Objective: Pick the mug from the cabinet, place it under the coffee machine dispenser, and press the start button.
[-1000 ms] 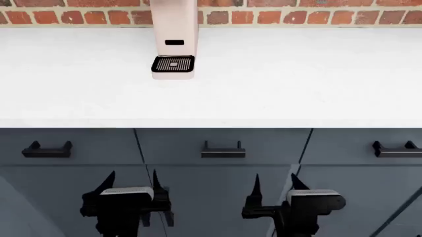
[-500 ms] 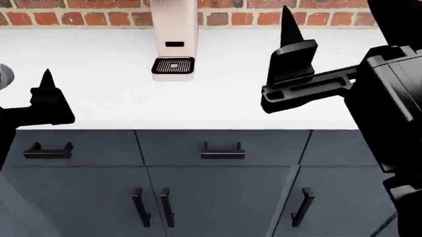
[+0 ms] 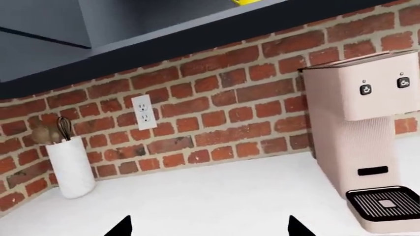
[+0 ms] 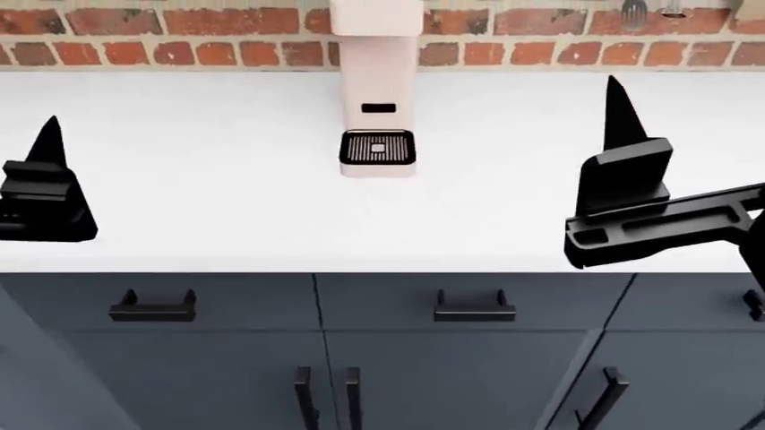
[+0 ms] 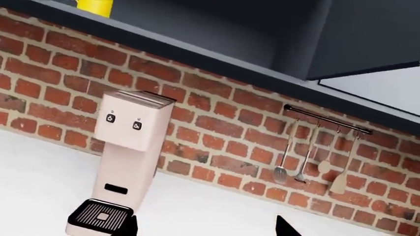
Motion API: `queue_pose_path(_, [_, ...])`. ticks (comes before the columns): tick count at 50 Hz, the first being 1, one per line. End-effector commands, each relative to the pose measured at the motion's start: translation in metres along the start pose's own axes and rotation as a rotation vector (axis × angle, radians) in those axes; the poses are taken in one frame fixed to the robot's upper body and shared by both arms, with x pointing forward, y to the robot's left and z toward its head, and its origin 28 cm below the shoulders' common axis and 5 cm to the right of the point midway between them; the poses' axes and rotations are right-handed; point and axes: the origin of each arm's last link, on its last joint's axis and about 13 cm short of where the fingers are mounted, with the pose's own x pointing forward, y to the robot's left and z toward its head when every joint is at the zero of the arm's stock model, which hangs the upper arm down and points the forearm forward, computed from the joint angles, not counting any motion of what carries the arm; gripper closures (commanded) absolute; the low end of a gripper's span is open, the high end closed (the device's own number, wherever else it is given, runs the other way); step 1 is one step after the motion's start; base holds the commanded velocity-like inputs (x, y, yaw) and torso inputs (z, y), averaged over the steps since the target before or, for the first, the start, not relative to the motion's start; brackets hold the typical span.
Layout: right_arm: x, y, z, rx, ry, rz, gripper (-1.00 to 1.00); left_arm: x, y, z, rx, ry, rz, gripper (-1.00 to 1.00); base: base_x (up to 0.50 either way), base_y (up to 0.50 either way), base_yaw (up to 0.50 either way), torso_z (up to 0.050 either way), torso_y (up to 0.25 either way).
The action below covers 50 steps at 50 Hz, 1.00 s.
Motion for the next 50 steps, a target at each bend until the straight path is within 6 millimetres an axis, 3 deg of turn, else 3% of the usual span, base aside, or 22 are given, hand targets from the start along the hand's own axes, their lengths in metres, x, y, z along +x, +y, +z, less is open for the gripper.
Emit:
queue_pose_path(1, [-0.001, -0.001, -0.001, -0.019, 0.013, -0.013, -1.00, -0.003, 0.002, 0.004, 0.012, 0.004, -0.001, -1.00, 0.07, 0.50, 0.00, 0.050, 0.023])
queue_pose_path(37, [0.007, 0.002, -0.005, -0.023, 0.016, -0.004, -1.00, -0.002, 0.000, 0.003, 0.010, 0.005, 0.003, -1.00, 0.06, 0.50, 0.00, 0.050, 0.025])
queue_pose_path(42, [0.016, 0.007, -0.011, 0.004, 0.041, 0.014, -1.00, -0.002, -0.001, 0.004, 0.004, -0.008, 0.006, -1.00, 0.06, 0.50, 0.00, 0.003, 0.007])
queue_pose_path(44, [0.029, 0.010, -0.002, 0.009, 0.055, 0.039, -1.00, -0.002, -0.001, 0.005, 0.009, -0.016, 0.010, -1.00, 0.00, 0.00, 0.00, 0.000, 0.000])
queue_pose_path(47, [0.048, 0.011, 0.028, 0.011, 0.048, 0.070, -1.00, -0.002, -0.001, 0.005, 0.014, -0.022, 0.011, -1.00, 0.00, 0.00, 0.00, 0.000, 0.000])
queue_pose_path(50, [0.077, 0.005, 0.087, -0.001, 0.009, 0.092, -1.00, -0.003, -0.002, 0.005, 0.019, -0.026, 0.013, -1.00, 0.00, 0.00, 0.00, 0.000, 0.000])
